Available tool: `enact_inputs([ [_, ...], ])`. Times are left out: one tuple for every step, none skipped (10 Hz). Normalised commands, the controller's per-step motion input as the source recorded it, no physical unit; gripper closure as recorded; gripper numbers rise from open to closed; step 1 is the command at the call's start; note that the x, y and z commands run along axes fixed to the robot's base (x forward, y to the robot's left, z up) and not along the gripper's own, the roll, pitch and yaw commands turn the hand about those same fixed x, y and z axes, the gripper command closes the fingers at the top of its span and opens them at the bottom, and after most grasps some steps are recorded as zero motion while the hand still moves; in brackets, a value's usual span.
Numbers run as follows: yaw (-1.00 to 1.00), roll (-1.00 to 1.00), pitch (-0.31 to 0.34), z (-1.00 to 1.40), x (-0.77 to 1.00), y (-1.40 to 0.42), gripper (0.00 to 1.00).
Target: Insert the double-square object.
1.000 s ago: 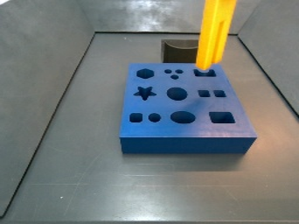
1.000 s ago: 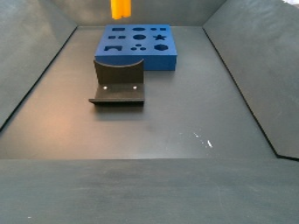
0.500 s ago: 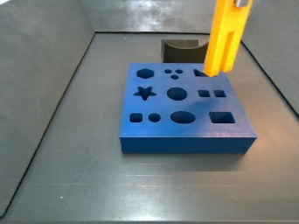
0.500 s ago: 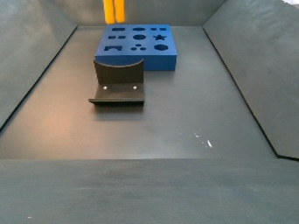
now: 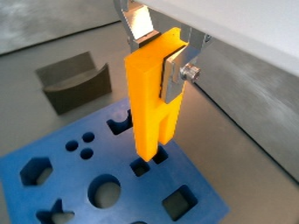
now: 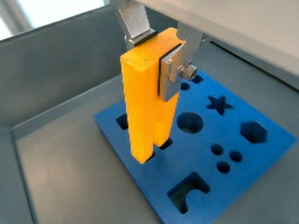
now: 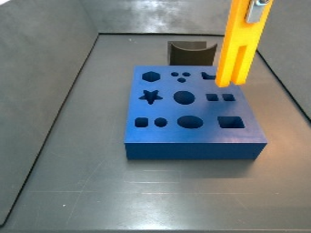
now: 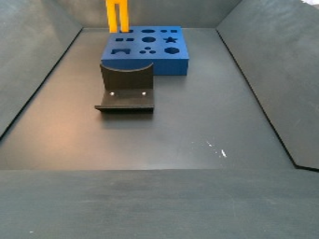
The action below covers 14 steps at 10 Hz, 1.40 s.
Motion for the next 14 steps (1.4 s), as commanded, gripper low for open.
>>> enact_inputs([
  [-0.61,0.2,0.09,-0.13,0.14,-0.15,1.0],
  [-0.41,0.15,0.057,-0.06,0.15,-0.19,1.0],
  [-0.4,0.18,0.029,-0.09,0.2,-0.21,1.0],
  [-0.2,0.15,0.074,-0.04,0.11,-0.1,1.0],
  [-0.17,0.18,0.081,-0.07,0.1,-0.09,1.0],
  [-0.36,0.22,0.17,-0.09,0.1,0.0,1.0],
  [-0.31,0.15,0.147,-0.09,0.0,-0.02,1.0],
  [-0.02,0.01,0.016,-0.03,0.0,-0.06,1.0],
  [0.0,0.0,0.0,-0.09,0.0,-0.08,1.0],
  [0.0,0.0,0.0,-0.14,0.0,-0.08,1.0],
  [0.0,-0.05,0.0,-0.21,0.0,-0.03,1.0],
  [0.02,-0.07,0.0,-0.25,0.0,0.0,1.0],
  [0.01,-0.06,0.0,-0.22,0.0,0.0,1.0],
  [0.0,-0.02,0.0,-0.1,-0.16,0.0,1.0],
])
